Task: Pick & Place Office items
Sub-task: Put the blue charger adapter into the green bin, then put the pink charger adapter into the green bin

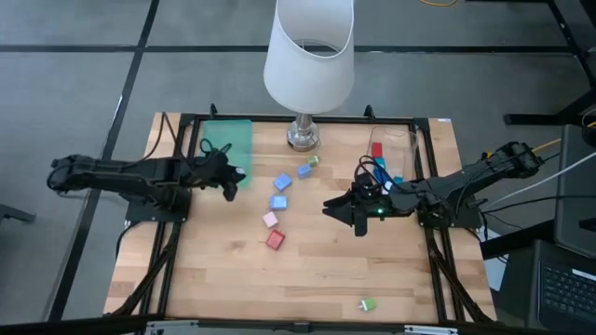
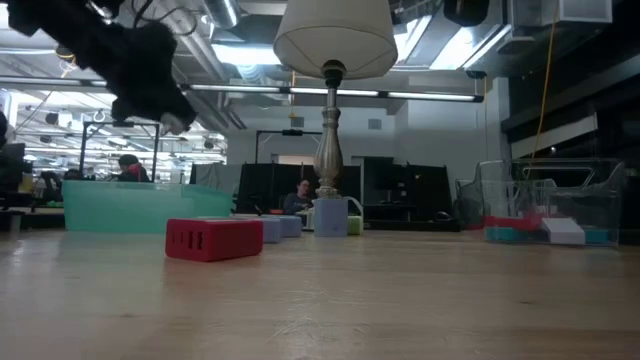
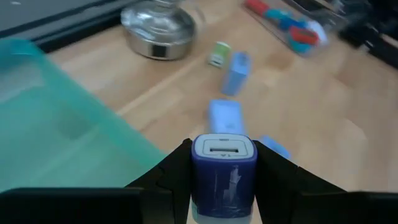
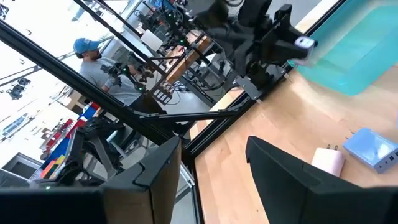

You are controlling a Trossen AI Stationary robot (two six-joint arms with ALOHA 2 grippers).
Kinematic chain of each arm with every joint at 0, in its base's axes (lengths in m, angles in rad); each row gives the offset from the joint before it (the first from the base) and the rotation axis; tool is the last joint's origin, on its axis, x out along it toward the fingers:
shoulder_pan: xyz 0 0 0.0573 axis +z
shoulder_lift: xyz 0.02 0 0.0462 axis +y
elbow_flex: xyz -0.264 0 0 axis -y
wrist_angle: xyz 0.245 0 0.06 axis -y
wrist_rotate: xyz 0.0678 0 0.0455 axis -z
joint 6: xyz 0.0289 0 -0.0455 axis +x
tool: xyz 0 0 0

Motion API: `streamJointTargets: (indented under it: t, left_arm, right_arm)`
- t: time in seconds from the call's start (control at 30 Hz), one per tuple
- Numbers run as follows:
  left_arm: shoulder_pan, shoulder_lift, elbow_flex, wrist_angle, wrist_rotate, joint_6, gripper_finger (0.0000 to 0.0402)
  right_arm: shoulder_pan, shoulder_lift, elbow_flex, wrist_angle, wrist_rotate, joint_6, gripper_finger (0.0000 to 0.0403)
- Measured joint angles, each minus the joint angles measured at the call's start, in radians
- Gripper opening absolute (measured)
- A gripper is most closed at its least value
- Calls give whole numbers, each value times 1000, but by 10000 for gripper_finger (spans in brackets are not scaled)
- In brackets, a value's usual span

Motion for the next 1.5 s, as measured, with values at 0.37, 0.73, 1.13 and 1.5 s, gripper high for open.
streamJointTargets:
  t: [0.37,0.73,1.13,1.5]
  left_arm:
    - [249,-77,-96,-5,-19,76,125]
    - [370,-76,-113,11,56,63,303]
    - [105,-47,-16,112,478,106,283]
    - [-243,264,207,-64,431,329,276]
  right_arm:
    - [0,0,0,-2,2,52,192]
    - [0,0,0,-2,25,76,192]
    - [-2,0,0,-2,27,75,192]
    - [-2,0,0,-2,27,68,192]
